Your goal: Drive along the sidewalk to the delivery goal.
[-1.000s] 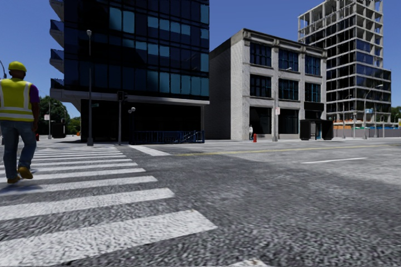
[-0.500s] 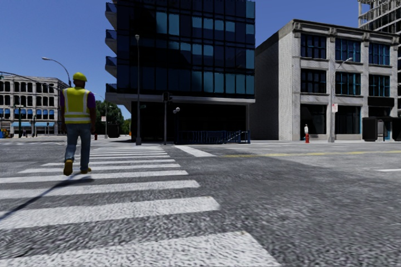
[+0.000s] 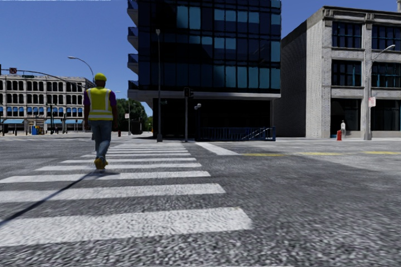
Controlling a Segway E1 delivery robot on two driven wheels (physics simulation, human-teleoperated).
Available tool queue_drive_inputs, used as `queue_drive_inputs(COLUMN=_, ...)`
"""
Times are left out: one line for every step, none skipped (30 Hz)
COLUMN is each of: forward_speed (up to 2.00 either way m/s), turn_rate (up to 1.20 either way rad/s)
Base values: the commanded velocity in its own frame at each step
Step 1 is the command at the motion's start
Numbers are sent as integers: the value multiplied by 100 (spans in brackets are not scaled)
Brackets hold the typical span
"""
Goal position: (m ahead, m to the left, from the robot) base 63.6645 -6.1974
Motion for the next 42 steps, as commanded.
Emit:
queue_drive_inputs(forward_speed=141, turn_rate=0)
queue_drive_inputs(forward_speed=141, turn_rate=0)
queue_drive_inputs(forward_speed=153, turn_rate=0)
queue_drive_inputs(forward_speed=159, turn_rate=0)
queue_drive_inputs(forward_speed=162, turn_rate=0)
queue_drive_inputs(forward_speed=162, turn_rate=0)
queue_drive_inputs(forward_speed=163, turn_rate=13)
queue_drive_inputs(forward_speed=163, turn_rate=22)
queue_drive_inputs(forward_speed=163, turn_rate=22)
queue_drive_inputs(forward_speed=163, turn_rate=34)
queue_drive_inputs(forward_speed=163, turn_rate=41)
queue_drive_inputs(forward_speed=164, turn_rate=44)
queue_drive_inputs(forward_speed=164, turn_rate=44)
queue_drive_inputs(forward_speed=165, turn_rate=45)
queue_drive_inputs(forward_speed=169, turn_rate=45)
queue_drive_inputs(forward_speed=169, turn_rate=45)
queue_drive_inputs(forward_speed=172, turn_rate=45)
queue_drive_inputs(forward_speed=173, turn_rate=48)
queue_drive_inputs(forward_speed=173, turn_rate=71)
queue_drive_inputs(forward_speed=173, turn_rate=71)
queue_drive_inputs(forward_speed=173, turn_rate=80)
queue_drive_inputs(forward_speed=173, turn_rate=82)
queue_drive_inputs(forward_speed=173, turn_rate=82)
queue_drive_inputs(forward_speed=173, turn_rate=81)
queue_drive_inputs(forward_speed=173, turn_rate=56)
queue_drive_inputs(forward_speed=174, turn_rate=0)
queue_drive_inputs(forward_speed=174, turn_rate=0)
queue_drive_inputs(forward_speed=174, turn_rate=0)
queue_drive_inputs(forward_speed=174, turn_rate=0)
queue_drive_inputs(forward_speed=174, turn_rate=0)
queue_drive_inputs(forward_speed=174, turn_rate=0)
queue_drive_inputs(forward_speed=175, turn_rate=0)
queue_drive_inputs(forward_speed=177, turn_rate=0)
queue_drive_inputs(forward_speed=177, turn_rate=0)
queue_drive_inputs(forward_speed=179, turn_rate=0)
queue_drive_inputs(forward_speed=183, turn_rate=0)
queue_drive_inputs(forward_speed=183, turn_rate=0)
queue_drive_inputs(forward_speed=186, turn_rate=0)
queue_drive_inputs(forward_speed=188, turn_rate=0)
queue_drive_inputs(forward_speed=188, turn_rate=-6)
queue_drive_inputs(forward_speed=188, turn_rate=-6)
queue_drive_inputs(forward_speed=188, turn_rate=-18)
